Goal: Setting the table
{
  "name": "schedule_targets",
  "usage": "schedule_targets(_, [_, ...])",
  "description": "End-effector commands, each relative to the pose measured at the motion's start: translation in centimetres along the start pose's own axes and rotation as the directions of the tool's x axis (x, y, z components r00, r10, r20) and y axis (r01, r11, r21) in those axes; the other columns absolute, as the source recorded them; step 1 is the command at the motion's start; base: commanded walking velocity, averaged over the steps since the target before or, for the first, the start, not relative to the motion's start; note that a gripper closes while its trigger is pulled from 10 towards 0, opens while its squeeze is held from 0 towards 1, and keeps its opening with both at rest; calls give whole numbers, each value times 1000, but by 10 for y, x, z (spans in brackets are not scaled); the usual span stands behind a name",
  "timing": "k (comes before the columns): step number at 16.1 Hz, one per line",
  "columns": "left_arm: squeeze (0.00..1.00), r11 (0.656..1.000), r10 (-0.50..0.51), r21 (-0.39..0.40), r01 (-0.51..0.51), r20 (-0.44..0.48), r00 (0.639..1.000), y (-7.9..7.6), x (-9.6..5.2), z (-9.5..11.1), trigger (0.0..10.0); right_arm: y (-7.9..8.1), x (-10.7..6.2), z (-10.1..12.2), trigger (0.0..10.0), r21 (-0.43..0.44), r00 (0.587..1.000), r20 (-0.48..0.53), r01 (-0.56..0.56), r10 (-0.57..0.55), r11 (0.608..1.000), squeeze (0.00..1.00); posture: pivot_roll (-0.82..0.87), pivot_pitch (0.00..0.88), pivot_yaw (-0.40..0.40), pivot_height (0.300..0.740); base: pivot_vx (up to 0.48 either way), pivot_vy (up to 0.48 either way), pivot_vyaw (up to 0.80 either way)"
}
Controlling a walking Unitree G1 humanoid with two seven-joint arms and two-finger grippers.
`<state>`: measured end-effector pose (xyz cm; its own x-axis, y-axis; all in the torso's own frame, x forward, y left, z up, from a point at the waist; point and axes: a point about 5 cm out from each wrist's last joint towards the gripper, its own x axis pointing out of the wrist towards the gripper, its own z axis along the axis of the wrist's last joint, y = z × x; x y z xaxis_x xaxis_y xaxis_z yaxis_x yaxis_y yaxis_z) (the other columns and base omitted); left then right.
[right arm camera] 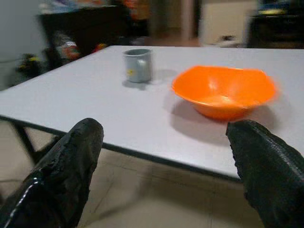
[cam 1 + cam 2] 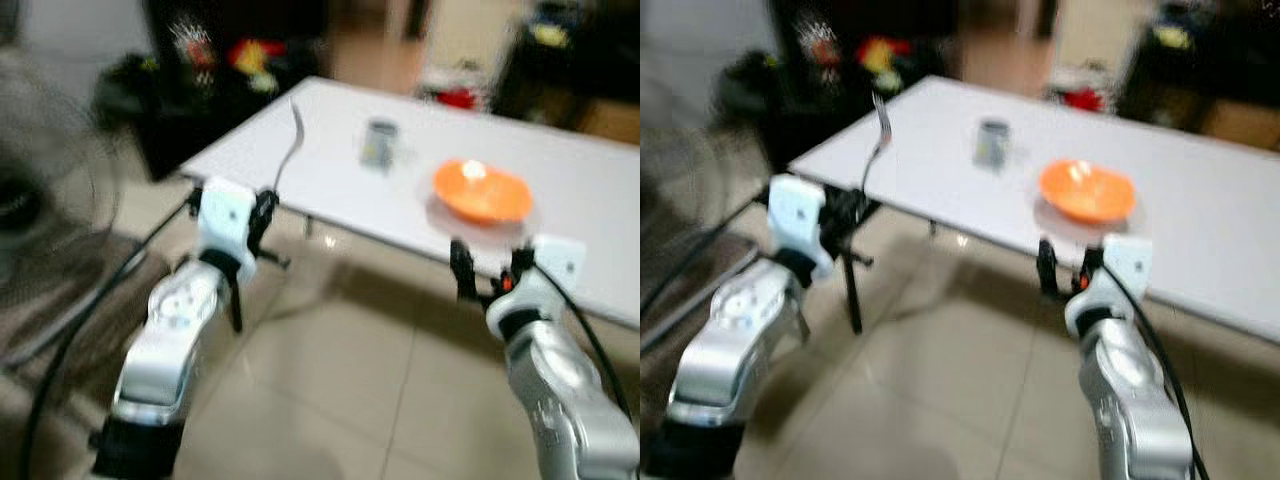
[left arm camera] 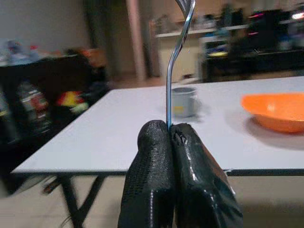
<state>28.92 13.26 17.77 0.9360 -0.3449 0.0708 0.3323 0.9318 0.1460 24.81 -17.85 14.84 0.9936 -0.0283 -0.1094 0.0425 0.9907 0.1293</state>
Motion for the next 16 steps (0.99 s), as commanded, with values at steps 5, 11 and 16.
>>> schedule_targets(5, [0, 999, -41, 1, 41, -6, 999, -6, 7, -1, 10000, -4, -3, 0, 10000, 3, 1000, -4, 16, -16, 1000, 0, 32, 0, -23, 740, 320, 0, -788])
schedule_targets(11, [0, 998, -62, 4, 62, -2, 998, -8, 9, -1, 10000, -4, -3, 1, 10000, 6, 1000, -1, 17, -17, 1000, 0, 28, 0, -18, 740, 320, 0, -788])
schedule_targets(16, [0, 998, -65, 18, 65, -11, 998, -5, 12, -1, 10000, 2, -2, 2, 10000, -4, 999, -2, -40, 40, 999, 0, 31, 0, -12, 740, 317, 0, 0])
